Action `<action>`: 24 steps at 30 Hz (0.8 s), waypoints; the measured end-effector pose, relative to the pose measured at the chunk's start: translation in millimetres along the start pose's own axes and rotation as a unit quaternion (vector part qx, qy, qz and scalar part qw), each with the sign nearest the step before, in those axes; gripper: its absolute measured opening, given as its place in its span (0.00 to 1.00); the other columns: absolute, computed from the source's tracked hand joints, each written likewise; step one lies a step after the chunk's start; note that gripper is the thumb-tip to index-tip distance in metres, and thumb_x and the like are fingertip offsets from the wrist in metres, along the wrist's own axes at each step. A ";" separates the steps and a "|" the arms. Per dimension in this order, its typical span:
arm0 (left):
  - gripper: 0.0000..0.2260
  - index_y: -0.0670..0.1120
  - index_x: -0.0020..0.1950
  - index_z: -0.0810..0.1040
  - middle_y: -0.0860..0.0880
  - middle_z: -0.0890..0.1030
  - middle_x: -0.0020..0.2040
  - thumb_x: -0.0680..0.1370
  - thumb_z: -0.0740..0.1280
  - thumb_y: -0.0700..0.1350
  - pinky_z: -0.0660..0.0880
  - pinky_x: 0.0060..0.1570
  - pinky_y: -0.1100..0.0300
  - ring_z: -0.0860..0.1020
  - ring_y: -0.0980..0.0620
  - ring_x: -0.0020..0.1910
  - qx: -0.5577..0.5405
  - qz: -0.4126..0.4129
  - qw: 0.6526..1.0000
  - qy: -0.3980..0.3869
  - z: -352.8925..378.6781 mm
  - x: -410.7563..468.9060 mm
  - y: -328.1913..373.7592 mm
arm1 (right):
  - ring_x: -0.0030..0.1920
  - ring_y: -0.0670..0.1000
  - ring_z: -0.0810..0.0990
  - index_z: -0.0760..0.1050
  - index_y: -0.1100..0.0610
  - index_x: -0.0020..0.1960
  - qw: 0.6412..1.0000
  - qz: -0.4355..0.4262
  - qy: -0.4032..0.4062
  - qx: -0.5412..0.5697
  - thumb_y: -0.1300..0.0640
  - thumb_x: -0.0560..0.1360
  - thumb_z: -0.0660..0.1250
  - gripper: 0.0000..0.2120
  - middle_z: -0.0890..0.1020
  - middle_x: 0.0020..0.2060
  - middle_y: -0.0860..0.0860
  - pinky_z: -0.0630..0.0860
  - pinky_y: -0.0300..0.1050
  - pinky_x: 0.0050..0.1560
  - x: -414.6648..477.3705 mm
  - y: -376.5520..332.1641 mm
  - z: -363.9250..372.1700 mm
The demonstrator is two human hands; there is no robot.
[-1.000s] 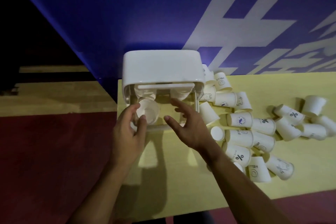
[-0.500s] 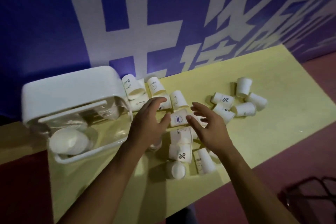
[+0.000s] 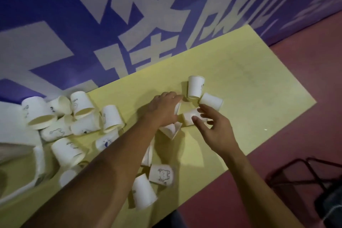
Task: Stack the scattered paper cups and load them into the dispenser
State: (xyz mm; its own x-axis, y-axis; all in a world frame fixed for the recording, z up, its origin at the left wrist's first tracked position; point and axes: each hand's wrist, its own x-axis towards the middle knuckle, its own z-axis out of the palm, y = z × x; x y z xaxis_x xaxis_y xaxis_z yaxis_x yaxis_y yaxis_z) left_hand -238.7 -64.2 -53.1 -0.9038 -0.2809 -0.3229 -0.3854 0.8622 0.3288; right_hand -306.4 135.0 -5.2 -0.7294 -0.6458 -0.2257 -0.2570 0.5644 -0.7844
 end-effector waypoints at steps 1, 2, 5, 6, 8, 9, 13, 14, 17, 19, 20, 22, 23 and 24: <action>0.35 0.53 0.79 0.63 0.50 0.70 0.74 0.74 0.72 0.57 0.69 0.68 0.48 0.69 0.46 0.71 0.017 0.001 1.000 -0.019 3.3 11.0 2.4 | 0.59 0.40 0.80 0.75 0.50 0.72 1.000 0.003 0.004 0.003 0.45 0.78 0.71 0.24 0.82 0.61 0.41 0.75 0.33 0.56 7.5 6.8 -8.0; 0.36 0.54 0.78 0.64 0.50 0.71 0.73 0.73 0.72 0.57 0.70 0.66 0.48 0.70 0.46 0.70 0.030 -0.001 0.999 -0.036 5.9 18.7 3.7 | 0.60 0.41 0.80 0.75 0.50 0.72 1.000 0.006 0.010 0.004 0.45 0.79 0.71 0.24 0.82 0.62 0.42 0.75 0.36 0.57 14.8 12.5 -14.4; 0.38 0.55 0.78 0.65 0.50 0.74 0.70 0.71 0.74 0.60 0.71 0.62 0.49 0.73 0.46 0.67 0.050 -0.007 0.996 -0.078 11.4 30.3 1.7 | 0.59 0.43 0.80 0.75 0.51 0.72 1.000 0.011 0.020 -0.006 0.43 0.79 0.70 0.24 0.81 0.61 0.42 0.77 0.42 0.58 36.9 25.0 -25.8; 0.39 0.55 0.78 0.64 0.50 0.74 0.69 0.70 0.75 0.61 0.71 0.62 0.49 0.73 0.46 0.67 0.049 -0.008 0.994 -0.093 11.7 32.5 -0.3 | 0.58 0.43 0.80 0.75 0.51 0.72 1.000 0.015 0.023 -0.009 0.43 0.79 0.70 0.24 0.81 0.61 0.42 0.77 0.42 0.57 45.3 28.6 -28.3; 0.40 0.55 0.78 0.63 0.50 0.74 0.70 0.70 0.76 0.59 0.72 0.62 0.49 0.73 0.46 0.68 0.056 -0.008 0.991 -0.118 10.4 36.0 -6.5 | 0.58 0.45 0.79 0.74 0.51 0.72 0.999 0.022 0.030 -0.019 0.43 0.78 0.70 0.25 0.81 0.60 0.43 0.76 0.43 0.56 62.0 33.7 -31.6; 0.39 0.54 0.78 0.64 0.50 0.73 0.70 0.71 0.76 0.57 0.72 0.62 0.49 0.73 0.46 0.68 0.063 -0.008 0.990 -0.128 8.1 37.1 -9.8 | 0.58 0.46 0.79 0.74 0.52 0.72 0.999 0.028 0.034 -0.024 0.42 0.78 0.70 0.26 0.81 0.60 0.44 0.75 0.43 0.56 70.7 34.3 -32.6; 0.38 0.51 0.79 0.65 0.50 0.71 0.73 0.73 0.77 0.55 0.72 0.65 0.51 0.73 0.47 0.69 -0.008 -0.037 0.993 -0.109 -10.6 38.2 -17.1 | 0.62 0.51 0.79 0.72 0.54 0.73 0.995 0.059 0.048 -0.067 0.37 0.75 0.71 0.33 0.81 0.63 0.49 0.76 0.50 0.61 113.2 30.4 -30.7; 0.39 0.52 0.79 0.65 0.52 0.70 0.74 0.72 0.77 0.55 0.72 0.65 0.53 0.73 0.48 0.70 -0.060 -0.056 0.994 -0.077 -17.7 37.1 -17.2 | 0.64 0.53 0.79 0.71 0.54 0.74 0.993 0.072 0.041 -0.086 0.35 0.74 0.71 0.36 0.80 0.64 0.50 0.76 0.55 0.63 125.4 27.8 -28.8; 0.40 0.54 0.78 0.66 0.54 0.68 0.75 0.70 0.79 0.57 0.71 0.64 0.55 0.71 0.50 0.70 -0.219 -0.139 0.964 0.065 -36.5 30.9 -14.0 | 0.67 0.59 0.76 0.67 0.55 0.75 0.980 0.114 0.005 -0.165 0.26 0.71 0.66 0.44 0.79 0.67 0.54 0.72 0.61 0.66 161.2 16.5 -21.6; 0.40 0.54 0.77 0.67 0.53 0.70 0.74 0.69 0.80 0.58 0.70 0.60 0.58 0.71 0.52 0.67 -0.265 -0.172 0.937 0.148 -42.3 23.6 -13.4 | 0.66 0.62 0.76 0.69 0.57 0.72 0.965 0.158 -0.020 -0.210 0.23 0.70 0.64 0.45 0.79 0.65 0.56 0.70 0.61 0.65 181.2 10.4 -13.3; 0.40 0.54 0.77 0.67 0.53 0.70 0.73 0.69 0.80 0.58 0.69 0.58 0.59 0.71 0.53 0.66 -0.276 -0.180 0.928 0.170 -42.6 18.4 -13.3 | 0.64 0.62 0.77 0.72 0.56 0.69 0.958 0.179 -0.030 -0.223 0.21 0.69 0.62 0.45 0.80 0.63 0.56 0.69 0.61 0.65 189.1 10.9 -8.1; 0.38 0.55 0.76 0.67 0.54 0.71 0.72 0.69 0.80 0.57 0.68 0.56 0.61 0.70 0.56 0.64 -0.300 -0.195 0.915 0.188 -39.5 4.8 -15.6 | 0.60 0.61 0.78 0.76 0.55 0.59 0.949 0.209 -0.040 -0.232 0.19 0.67 0.61 0.42 0.83 0.56 0.54 0.67 0.61 0.64 201.2 16.8 4.8; 0.38 0.56 0.76 0.68 0.55 0.71 0.72 0.70 0.80 0.57 0.68 0.56 0.61 0.70 0.57 0.63 -0.314 -0.201 0.908 0.191 -37.0 -3.1 -17.1 | 0.58 0.60 0.78 0.76 0.54 0.55 0.948 0.216 -0.040 -0.232 0.19 0.66 0.60 0.40 0.83 0.54 0.53 0.66 0.61 0.64 204.8 20.9 11.7; 0.37 0.56 0.76 0.68 0.56 0.71 0.72 0.70 0.80 0.56 0.68 0.57 0.61 0.70 0.58 0.63 -0.326 -0.205 0.902 0.194 -34.1 -10.7 -19.1 | 0.57 0.59 0.79 0.77 0.54 0.53 0.948 0.217 -0.036 -0.230 0.20 0.67 0.60 0.38 0.83 0.51 0.53 0.65 0.61 0.64 206.9 23.6 17.3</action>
State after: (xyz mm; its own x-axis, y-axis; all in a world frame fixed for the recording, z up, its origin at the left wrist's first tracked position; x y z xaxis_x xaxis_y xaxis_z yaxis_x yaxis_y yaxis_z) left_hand -228.0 -92.1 -25.7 -0.6090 -0.7553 -0.2421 -0.6144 0.2563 0.7462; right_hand -452.4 5.9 -80.4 -0.7891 -0.3255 -0.5210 -0.2038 0.9387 -0.2779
